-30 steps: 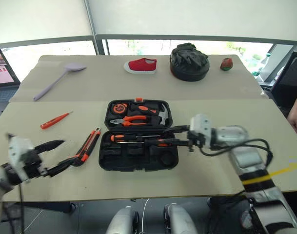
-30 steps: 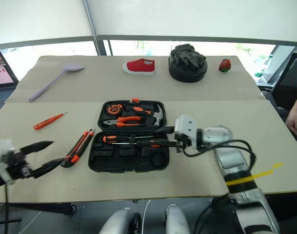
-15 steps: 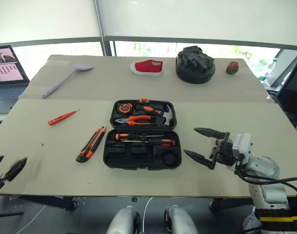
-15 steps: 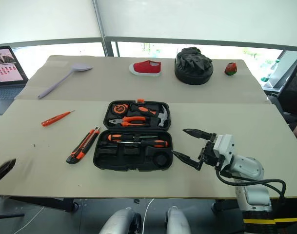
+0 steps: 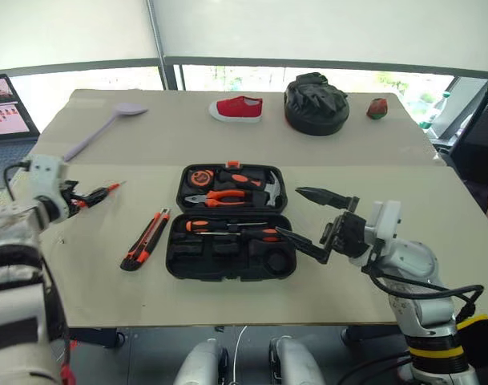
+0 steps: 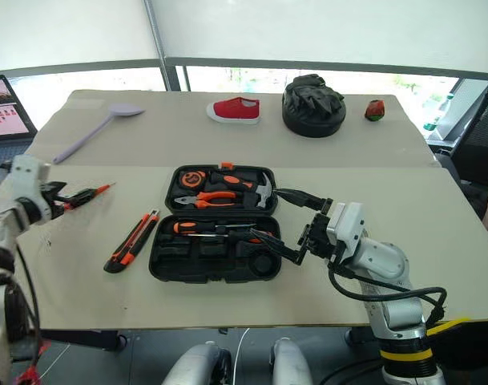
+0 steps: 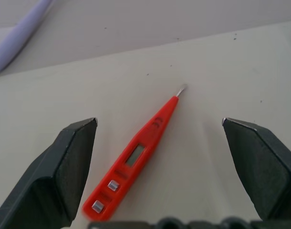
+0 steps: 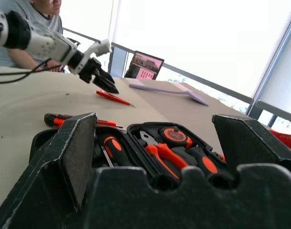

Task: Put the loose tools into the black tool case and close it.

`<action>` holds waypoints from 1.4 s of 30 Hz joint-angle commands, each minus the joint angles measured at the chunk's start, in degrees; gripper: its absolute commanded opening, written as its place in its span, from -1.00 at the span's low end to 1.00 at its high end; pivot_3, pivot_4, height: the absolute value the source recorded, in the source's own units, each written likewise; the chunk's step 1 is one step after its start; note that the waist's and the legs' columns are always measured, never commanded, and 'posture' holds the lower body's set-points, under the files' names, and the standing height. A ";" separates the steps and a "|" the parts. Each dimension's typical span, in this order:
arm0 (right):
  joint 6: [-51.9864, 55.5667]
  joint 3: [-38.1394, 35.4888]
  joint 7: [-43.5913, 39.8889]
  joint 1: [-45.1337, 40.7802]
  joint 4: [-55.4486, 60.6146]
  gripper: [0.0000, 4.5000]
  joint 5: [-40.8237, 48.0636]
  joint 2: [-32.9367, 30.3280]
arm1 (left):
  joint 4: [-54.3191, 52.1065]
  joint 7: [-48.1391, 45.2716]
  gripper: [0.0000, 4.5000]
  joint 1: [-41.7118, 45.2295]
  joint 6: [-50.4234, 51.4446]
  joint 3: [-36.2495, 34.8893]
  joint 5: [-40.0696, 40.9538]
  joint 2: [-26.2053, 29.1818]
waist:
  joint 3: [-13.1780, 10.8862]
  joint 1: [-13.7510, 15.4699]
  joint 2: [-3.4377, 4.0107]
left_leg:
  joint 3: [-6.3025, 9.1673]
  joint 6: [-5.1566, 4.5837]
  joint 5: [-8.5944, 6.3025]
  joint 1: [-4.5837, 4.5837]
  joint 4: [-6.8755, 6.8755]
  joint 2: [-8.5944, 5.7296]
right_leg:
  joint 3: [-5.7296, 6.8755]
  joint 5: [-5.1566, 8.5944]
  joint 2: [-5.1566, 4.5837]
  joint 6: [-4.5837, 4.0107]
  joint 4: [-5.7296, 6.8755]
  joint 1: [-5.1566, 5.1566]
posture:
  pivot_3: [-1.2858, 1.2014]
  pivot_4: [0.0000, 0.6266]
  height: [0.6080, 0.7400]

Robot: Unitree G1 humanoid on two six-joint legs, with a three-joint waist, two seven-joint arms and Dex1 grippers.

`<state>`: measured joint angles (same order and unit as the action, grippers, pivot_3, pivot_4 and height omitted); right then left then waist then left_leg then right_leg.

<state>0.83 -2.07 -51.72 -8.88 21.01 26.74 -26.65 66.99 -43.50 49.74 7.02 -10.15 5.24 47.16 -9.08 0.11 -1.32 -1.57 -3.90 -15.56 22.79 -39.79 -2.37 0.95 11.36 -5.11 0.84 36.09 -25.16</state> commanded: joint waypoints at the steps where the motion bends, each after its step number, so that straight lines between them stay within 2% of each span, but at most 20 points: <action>1: 1.68 -3.04 2.11 1.96 4.68 0.99 1.91 -1.61 | 5.63 3.12 1.00 3.35 -2.01 1.00 -2.87 -0.40 | -0.01 -0.21 -0.02 | -0.08 -0.02 -0.01 0.01 -0.01 0.01 | -0.03 -0.01 -0.02 0.03 -0.01 -0.01 | 0.03 -0.52 1.00; 9: 5.60 -6.83 6.85 6.38 11.51 0.99 3.29 -4.29 | 9.39 5.81 1.00 5.55 1.27 1.17 -5.43 -0.57 | -0.05 -0.09 -0.14 | -0.14 -0.23 -0.13 0.04 -0.15 0.01 | -0.06 -0.09 -0.15 0.17 -0.13 0.00 | 0.03 -0.52 1.00; 14: 6.95 -8.03 7.48 5.89 12.24 0.99 3.87 -5.65 | 10.15 3.28 1.00 4.63 5.85 1.43 -5.97 -1.69 | -0.05 -0.10 -0.14 | -0.19 -0.23 -0.13 -0.02 -0.15 0.03 | -0.12 -0.09 -0.16 0.17 -0.12 0.00 | 0.03 -0.52 1.00; 15: 7.11 -8.14 7.50 5.72 12.27 1.00 3.89 -5.84 | 10.17 2.86 0.77 4.61 6.66 1.45 -6.00 -1.82 | -0.05 -0.08 -0.14 | -0.19 -0.23 -0.13 -0.03 -0.15 0.03 | -0.12 -0.09 -0.15 0.17 -0.13 0.00 | 0.03 -0.52 1.00; 16: 7.15 -8.24 7.49 5.59 12.12 1.00 3.97 -5.96 | 10.13 2.74 0.71 4.66 6.95 1.21 -5.82 -2.00 | -0.05 -0.09 -0.15 | -0.20 -0.24 -0.14 -0.04 -0.15 0.03 | -0.12 -0.09 -0.16 0.17 -0.13 0.01 | 0.03 -0.52 1.00; 18: 6.99 -8.30 7.45 5.47 11.84 1.00 3.88 -6.16 | 9.95 2.72 0.34 4.67 6.70 0.89 -5.67 -2.29 | -0.05 -0.12 -0.15 | -0.21 -0.25 -0.14 -0.06 -0.15 0.03 | -0.14 -0.09 -0.16 0.17 -0.12 0.02 | 0.03 -0.52 1.00; 20: 6.82 -8.34 7.55 5.43 11.57 1.00 3.80 -6.17 | 9.76 2.97 0.09 4.48 6.06 0.62 -5.65 -2.57 | -0.05 -0.04 -0.15 | -0.24 -0.25 -0.14 -0.10 -0.15 0.04 | -0.16 -0.09 -0.16 0.17 -0.12 0.02 | 0.03 -0.52 1.00; 22: 6.59 -8.09 7.64 5.58 11.34 1.00 3.52 -5.91 | 9.65 2.79 -0.25 3.71 5.67 0.31 -5.50 -2.84 | -0.05 0.05 -0.15 | -0.24 -0.25 -0.14 -0.10 -0.15 0.05 | -0.16 -0.09 -0.17 0.17 -0.11 0.03 | 0.03 -0.52 1.00; 24: 6.42 -7.74 7.51 5.66 11.15 1.00 3.27 -5.77 | 9.53 2.60 -0.44 3.03 5.03 -0.21 -5.15 -2.99 | -0.04 0.11 -0.15 | -0.26 -0.26 -0.15 -0.11 -0.15 0.04 | -0.18 -0.09 -0.20 0.17 -0.11 0.04 | 0.03 -0.52 1.00; 26: 6.42 -7.53 7.20 5.53 10.80 1.00 3.25 -5.81 | 9.37 2.38 -0.76 2.48 4.38 -0.93 -4.63 -3.07 | -0.04 0.23 -0.15 | -0.28 -0.27 -0.15 -0.14 -0.15 0.04 | -0.20 -0.09 -0.23 0.17 -0.11 0.06 | 0.03 -0.52 1.00; 31: 5.82 -7.68 5.71 5.45 9.13 1.00 3.16 -6.30 | 7.85 -0.50 -0.79 0.81 -4.02 -4.78 -1.33 -3.36 | -0.04 0.42 -0.15 | -0.29 -0.27 -0.16 -0.16 -0.15 0.07 | -0.22 -0.09 -0.26 0.17 -0.12 0.05 | 0.03 -0.52 1.00; 34: 5.14 -7.69 4.40 5.55 8.17 1.00 2.82 -6.69 | 5.79 -7.79 -0.79 0.84 -9.01 -8.13 2.84 -3.26 | -0.05 0.61 -0.16 | -0.30 -0.27 -0.16 -0.15 -0.16 0.08 | -0.21 -0.09 -0.31 0.17 -0.13 0.05 | 0.03 -0.52 1.00; 37: 3.66 -8.11 2.30 5.20 7.23 1.00 2.59 -7.62 | -3.64 -33.09 -0.79 -1.23 -5.02 -5.77 7.23 -1.69 | -0.09 0.66 -0.23 | -0.30 -0.27 -0.16 0.12 -0.34 0.11 | -0.10 -0.09 -0.30 0.16 -0.14 -0.07 | 0.03 -0.52 1.00; 39: 2.79 -8.39 -0.12 5.31 6.93 1.00 2.94 -8.94 | -12.38 -43.03 -0.79 -4.53 -4.77 -2.96 8.56 -0.57 | -0.09 0.52 -0.23 | -0.32 -0.27 -0.16 0.21 -0.45 0.12 | -0.04 -0.09 -0.24 0.16 -0.13 -0.08 | 0.03 -0.52 1.00; 42: 3.90 -8.82 -3.05 6.45 7.01 1.00 4.89 -11.03 | -25.10 -48.61 -0.79 -8.84 -0.71 -0.33 11.48 0.22 | -0.09 0.36 -0.23 | -0.34 -0.32 -0.19 0.15 -0.44 0.18 | -0.15 -0.09 -0.26 0.16 -0.20 -0.04 | 0.03 -0.52 1.00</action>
<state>5.32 -9.34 -53.04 -2.84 27.04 29.76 -36.82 49.12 -88.42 42.17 3.94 -11.74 13.98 46.56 -9.16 0.47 -1.55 -1.91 -4.26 -15.77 22.93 -40.22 -2.16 0.76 11.27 -5.40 1.00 35.88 -25.20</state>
